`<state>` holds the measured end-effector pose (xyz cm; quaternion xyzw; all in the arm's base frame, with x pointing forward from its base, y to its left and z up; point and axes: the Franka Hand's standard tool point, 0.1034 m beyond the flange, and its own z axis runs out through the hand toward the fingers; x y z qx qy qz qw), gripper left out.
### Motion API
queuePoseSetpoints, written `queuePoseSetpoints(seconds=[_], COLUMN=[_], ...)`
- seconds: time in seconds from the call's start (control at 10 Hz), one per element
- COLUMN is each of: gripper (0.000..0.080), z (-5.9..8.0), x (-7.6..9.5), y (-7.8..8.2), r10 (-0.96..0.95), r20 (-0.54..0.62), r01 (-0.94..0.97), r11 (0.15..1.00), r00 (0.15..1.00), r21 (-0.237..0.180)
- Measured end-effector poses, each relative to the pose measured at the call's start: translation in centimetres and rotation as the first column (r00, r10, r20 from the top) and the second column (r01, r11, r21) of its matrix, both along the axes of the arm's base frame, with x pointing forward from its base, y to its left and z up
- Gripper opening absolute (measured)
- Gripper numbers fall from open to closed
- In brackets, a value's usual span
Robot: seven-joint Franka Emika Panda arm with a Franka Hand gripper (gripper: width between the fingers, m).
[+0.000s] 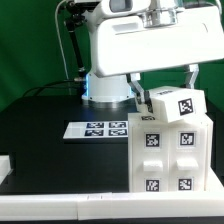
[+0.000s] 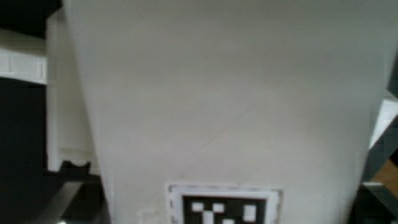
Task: Assemble cabinet
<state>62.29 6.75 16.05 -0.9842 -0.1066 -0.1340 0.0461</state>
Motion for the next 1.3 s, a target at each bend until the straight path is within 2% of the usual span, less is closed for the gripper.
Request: queuePoseSetpoints(seconds=[0.2,0.8,1.0,1.3], gripper=[0.0556,0.0556,0.0556,0.0556], z=[0.0,0.1,0.1,0.1], x=[0.0,0.2,-0.4,-1.0], y=[0.1,-0.3,-0.3,0.1], r10=[-0.177,-0.481,-0.654,-0.810], r20=[-0.015,-0.074,-0.116,-0.215], r01=[0.177,0.486,0.664,0.835], r11=[0.983,0.866,0.727,0.505], r00=[0.984,0.874,0.747,0.546], r21=[0.044,0.117,0.177,0.218])
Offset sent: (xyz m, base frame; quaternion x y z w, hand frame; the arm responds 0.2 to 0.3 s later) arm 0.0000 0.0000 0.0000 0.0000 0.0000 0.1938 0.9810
